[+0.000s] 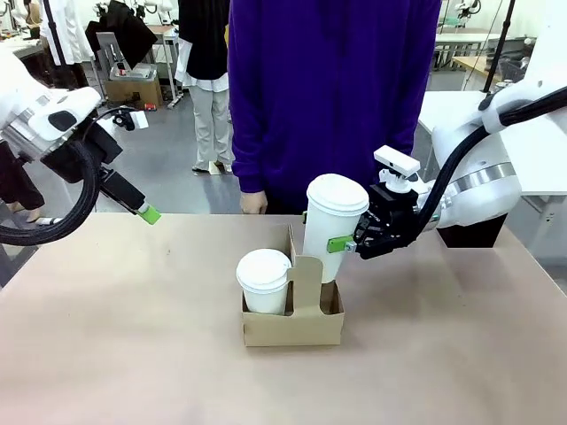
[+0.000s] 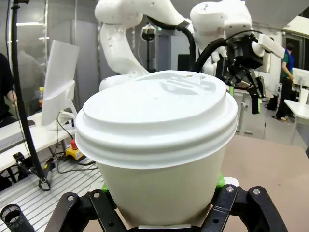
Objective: Pour a drink into a cup and package it in a carrier.
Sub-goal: Insert the held 600 ml Paper Cup into the Cup Carrier.
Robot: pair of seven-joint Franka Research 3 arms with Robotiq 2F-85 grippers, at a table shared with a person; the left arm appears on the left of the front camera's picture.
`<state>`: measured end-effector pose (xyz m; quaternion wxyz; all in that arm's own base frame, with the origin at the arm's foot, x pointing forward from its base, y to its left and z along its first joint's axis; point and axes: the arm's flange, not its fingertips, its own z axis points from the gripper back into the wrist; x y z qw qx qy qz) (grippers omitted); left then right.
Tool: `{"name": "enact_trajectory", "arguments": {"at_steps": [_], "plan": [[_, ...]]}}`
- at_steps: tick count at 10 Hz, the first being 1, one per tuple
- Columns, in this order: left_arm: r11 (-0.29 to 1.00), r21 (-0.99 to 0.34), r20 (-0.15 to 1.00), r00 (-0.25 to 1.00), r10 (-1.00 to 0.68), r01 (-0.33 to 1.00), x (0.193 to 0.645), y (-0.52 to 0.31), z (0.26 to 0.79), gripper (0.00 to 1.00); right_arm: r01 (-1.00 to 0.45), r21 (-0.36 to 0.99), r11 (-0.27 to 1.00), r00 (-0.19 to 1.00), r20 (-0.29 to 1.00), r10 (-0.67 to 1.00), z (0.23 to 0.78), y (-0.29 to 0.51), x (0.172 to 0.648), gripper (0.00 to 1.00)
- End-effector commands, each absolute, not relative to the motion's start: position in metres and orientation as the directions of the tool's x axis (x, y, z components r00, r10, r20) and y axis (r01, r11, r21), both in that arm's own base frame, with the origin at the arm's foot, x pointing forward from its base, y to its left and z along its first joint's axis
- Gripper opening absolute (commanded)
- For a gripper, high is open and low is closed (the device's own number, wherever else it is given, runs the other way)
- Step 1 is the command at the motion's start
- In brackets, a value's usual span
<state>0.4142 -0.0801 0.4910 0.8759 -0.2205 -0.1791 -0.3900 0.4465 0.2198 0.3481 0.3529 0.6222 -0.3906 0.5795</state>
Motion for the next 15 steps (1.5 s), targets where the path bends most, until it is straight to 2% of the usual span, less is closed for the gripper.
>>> {"name": "enact_trajectory", "arguments": {"at_steps": [1,15], "plan": [[0.598,-0.246,0.493,0.63,-0.601,0.763,0.415,-0.081,0.492,1.0,-0.899,-0.021,-0.438,0.02,0.996,-0.088,0.351,0.22,0.446,0.8],[0.598,-0.246,0.493,0.63,-0.601,0.763,0.415,-0.081,0.492,1.0,-0.857,0.08,-0.509,0.105,0.994,-0.022,0.294,0.229,0.454,0.8]]}}
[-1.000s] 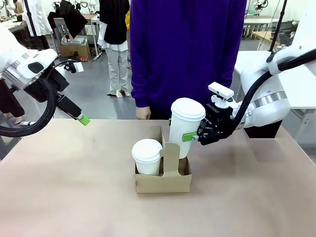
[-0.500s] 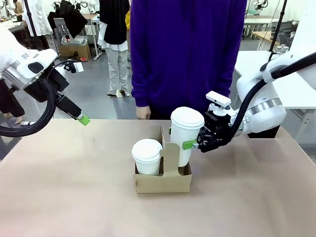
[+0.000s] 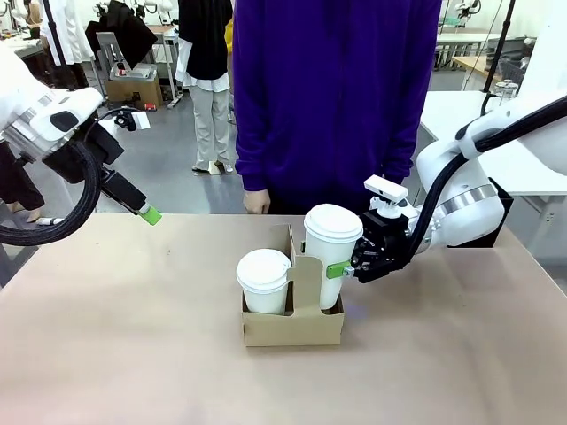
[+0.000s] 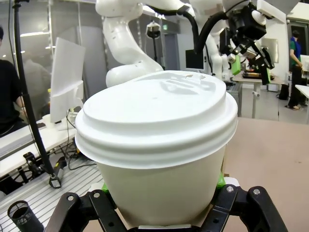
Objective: Pour a drink into a cup and package it in a carrier.
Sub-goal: Insert the held 600 ml Paper Cup into the Cup Carrier.
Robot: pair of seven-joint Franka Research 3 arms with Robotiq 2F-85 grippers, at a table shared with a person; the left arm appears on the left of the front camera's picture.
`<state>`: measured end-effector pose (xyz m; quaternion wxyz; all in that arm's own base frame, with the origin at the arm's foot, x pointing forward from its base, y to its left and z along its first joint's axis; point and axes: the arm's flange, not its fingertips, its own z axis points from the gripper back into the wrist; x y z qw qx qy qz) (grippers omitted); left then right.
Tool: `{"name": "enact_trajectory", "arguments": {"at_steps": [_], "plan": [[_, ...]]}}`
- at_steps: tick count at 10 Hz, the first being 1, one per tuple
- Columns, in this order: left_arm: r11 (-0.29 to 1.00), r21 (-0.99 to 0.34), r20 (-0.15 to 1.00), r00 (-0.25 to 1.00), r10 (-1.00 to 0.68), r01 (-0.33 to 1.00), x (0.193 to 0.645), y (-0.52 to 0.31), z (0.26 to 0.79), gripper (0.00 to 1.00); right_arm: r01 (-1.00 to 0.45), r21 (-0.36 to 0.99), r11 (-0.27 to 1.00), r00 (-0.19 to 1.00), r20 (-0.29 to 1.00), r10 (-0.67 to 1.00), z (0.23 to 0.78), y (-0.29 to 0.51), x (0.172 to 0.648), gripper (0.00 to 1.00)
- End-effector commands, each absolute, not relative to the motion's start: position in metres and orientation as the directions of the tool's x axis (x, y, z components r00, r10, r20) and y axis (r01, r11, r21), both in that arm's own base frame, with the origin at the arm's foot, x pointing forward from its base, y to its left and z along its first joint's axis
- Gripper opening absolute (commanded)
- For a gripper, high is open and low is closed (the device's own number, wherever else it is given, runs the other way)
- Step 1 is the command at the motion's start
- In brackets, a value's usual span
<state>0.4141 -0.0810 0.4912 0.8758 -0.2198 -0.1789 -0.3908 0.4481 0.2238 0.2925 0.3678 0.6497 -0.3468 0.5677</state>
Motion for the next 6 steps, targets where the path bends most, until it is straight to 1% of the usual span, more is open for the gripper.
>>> {"name": "enact_trajectory", "arguments": {"at_steps": [1,4,6], "plan": [[0.598,-0.246,0.493,0.63,-0.601,0.763,0.415,-0.081,0.492,1.0,-0.862,0.076,-0.501,0.097,0.995,-0.016,0.289,0.23,0.456,0.8],[0.598,-0.246,0.493,0.63,-0.601,0.763,0.415,-0.081,0.492,1.0,-0.856,0.09,-0.509,0.101,0.995,0.007,0.275,0.23,0.461,0.8],[0.598,-0.246,0.493,0.63,-0.601,0.763,0.415,-0.081,0.492,1.0,-0.849,0.083,-0.522,0.082,0.996,0.026,0.263,0.233,0.465,0.8]]}}
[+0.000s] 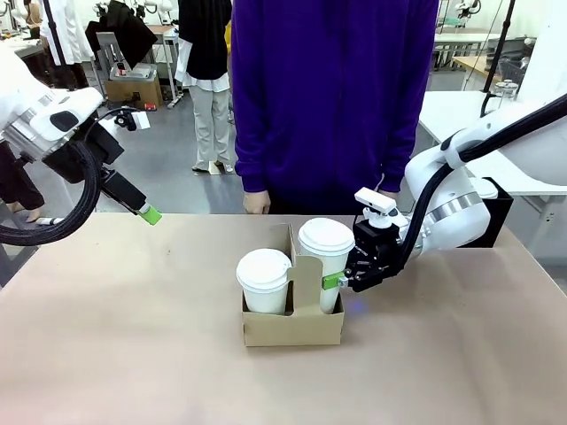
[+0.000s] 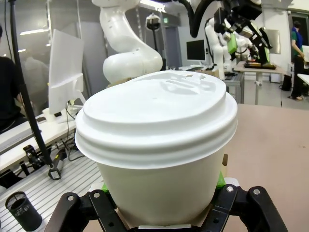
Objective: Pour a drink into a cup and package it in a carrier.
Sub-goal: Insert the held 600 ml Paper Cup into the Cup Carrier.
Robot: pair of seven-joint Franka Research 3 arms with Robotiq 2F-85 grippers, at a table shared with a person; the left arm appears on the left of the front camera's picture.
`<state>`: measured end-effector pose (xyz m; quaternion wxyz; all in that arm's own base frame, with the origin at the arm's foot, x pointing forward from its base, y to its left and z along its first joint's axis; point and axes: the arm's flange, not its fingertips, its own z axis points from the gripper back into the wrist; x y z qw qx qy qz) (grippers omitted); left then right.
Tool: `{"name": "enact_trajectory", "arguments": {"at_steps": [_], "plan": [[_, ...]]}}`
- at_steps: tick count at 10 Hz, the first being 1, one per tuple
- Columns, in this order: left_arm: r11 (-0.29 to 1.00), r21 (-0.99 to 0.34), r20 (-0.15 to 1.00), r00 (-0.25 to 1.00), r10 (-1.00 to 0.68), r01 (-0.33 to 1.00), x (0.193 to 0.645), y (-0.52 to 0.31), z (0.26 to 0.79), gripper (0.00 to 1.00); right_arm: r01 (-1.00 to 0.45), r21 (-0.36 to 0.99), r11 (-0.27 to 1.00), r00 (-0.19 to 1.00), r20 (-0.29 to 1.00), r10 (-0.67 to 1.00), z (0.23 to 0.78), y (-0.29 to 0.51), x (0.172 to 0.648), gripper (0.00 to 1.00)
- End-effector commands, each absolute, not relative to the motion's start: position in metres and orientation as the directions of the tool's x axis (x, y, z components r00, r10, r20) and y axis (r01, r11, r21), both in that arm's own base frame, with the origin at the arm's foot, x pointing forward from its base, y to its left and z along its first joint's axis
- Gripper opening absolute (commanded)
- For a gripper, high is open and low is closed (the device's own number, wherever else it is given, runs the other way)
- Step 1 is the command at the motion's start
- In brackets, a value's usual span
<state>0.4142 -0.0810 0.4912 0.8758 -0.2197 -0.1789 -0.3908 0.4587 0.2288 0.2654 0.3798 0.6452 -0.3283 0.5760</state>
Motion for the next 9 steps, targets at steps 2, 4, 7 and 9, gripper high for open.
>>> {"name": "enact_trajectory", "arguments": {"at_steps": [2,4,7,9], "plan": [[0.598,-0.246,0.493,0.63,-0.601,0.763,0.415,-0.081,0.492,1.0,-0.846,0.073,-0.527,0.062,0.997,0.039,0.253,0.236,0.465,0.8],[0.598,-0.246,0.493,0.63,-0.601,0.763,0.415,-0.081,0.492,1.0,-0.839,0.068,-0.54,0.049,0.998,0.049,0.245,0.236,0.464,0.8],[0.598,-0.246,0.493,0.63,-0.601,0.763,0.415,-0.081,0.492,1.0,-0.827,0.057,-0.56,0.031,0.998,0.057,0.243,0.237,0.466,0.8],[0.598,-0.246,0.493,0.63,-0.601,0.763,0.415,-0.081,0.492,1.0,-0.828,0.044,-0.56,0.019,0.999,0.05,0.242,0.235,0.468,0.8]]}}
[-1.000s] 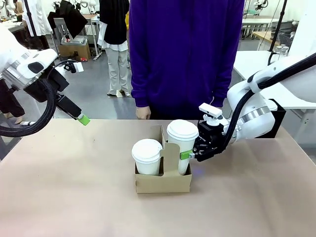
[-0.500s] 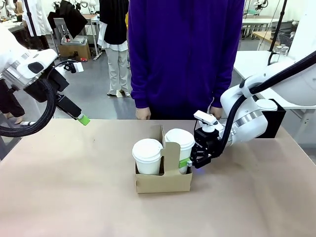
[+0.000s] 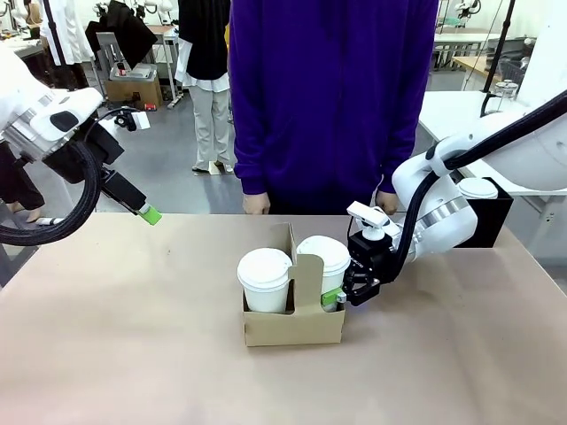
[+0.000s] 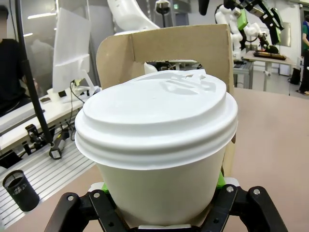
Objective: Pour a drink into a cup and package it in a carrier.
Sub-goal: Insert the held 600 ml Paper Cup into the Cup Carrier.
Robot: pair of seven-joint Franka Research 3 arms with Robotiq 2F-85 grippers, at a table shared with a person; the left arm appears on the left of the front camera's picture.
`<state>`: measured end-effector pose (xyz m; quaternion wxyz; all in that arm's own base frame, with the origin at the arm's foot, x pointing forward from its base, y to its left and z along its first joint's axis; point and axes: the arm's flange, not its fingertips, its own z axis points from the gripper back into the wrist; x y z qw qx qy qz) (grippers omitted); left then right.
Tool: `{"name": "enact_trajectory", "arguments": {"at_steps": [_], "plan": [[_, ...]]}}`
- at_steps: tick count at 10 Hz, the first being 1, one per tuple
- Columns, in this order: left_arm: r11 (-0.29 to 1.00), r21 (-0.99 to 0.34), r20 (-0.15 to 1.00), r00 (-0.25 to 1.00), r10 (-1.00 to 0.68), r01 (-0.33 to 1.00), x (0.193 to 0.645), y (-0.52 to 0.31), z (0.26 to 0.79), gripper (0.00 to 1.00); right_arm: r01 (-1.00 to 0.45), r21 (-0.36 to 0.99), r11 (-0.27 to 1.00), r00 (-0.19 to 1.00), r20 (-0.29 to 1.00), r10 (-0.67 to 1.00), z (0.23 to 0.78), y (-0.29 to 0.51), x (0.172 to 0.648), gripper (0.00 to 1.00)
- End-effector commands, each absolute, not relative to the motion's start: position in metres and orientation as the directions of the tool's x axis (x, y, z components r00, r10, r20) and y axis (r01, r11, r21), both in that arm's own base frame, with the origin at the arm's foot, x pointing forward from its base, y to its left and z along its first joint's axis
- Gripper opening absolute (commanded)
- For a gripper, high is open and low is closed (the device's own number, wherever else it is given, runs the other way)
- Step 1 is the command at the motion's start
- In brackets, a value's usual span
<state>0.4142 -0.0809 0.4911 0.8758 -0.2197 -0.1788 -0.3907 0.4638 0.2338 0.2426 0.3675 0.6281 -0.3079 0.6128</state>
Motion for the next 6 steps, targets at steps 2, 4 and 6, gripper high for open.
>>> {"name": "enact_trajectory", "arguments": {"at_steps": [2,4,6], "plan": [[0.598,-0.246,0.493,0.63,-0.601,0.763,0.415,-0.081,0.492,1.0,-0.829,0.039,-0.558,0.003,0.998,0.065,0.243,0.233,0.469,1.0],[0.598,-0.246,0.493,0.63,-0.601,0.763,0.415,-0.081,0.492,1.0,-0.832,0.032,-0.553,-0.004,0.998,0.063,0.247,0.229,0.472,1.0],[0.598,-0.246,0.493,0.63,-0.601,0.763,0.415,-0.081,0.492,1.0,-0.844,0.012,-0.536,-0.02,0.998,0.052,0.252,0.217,0.474,1.0]]}}
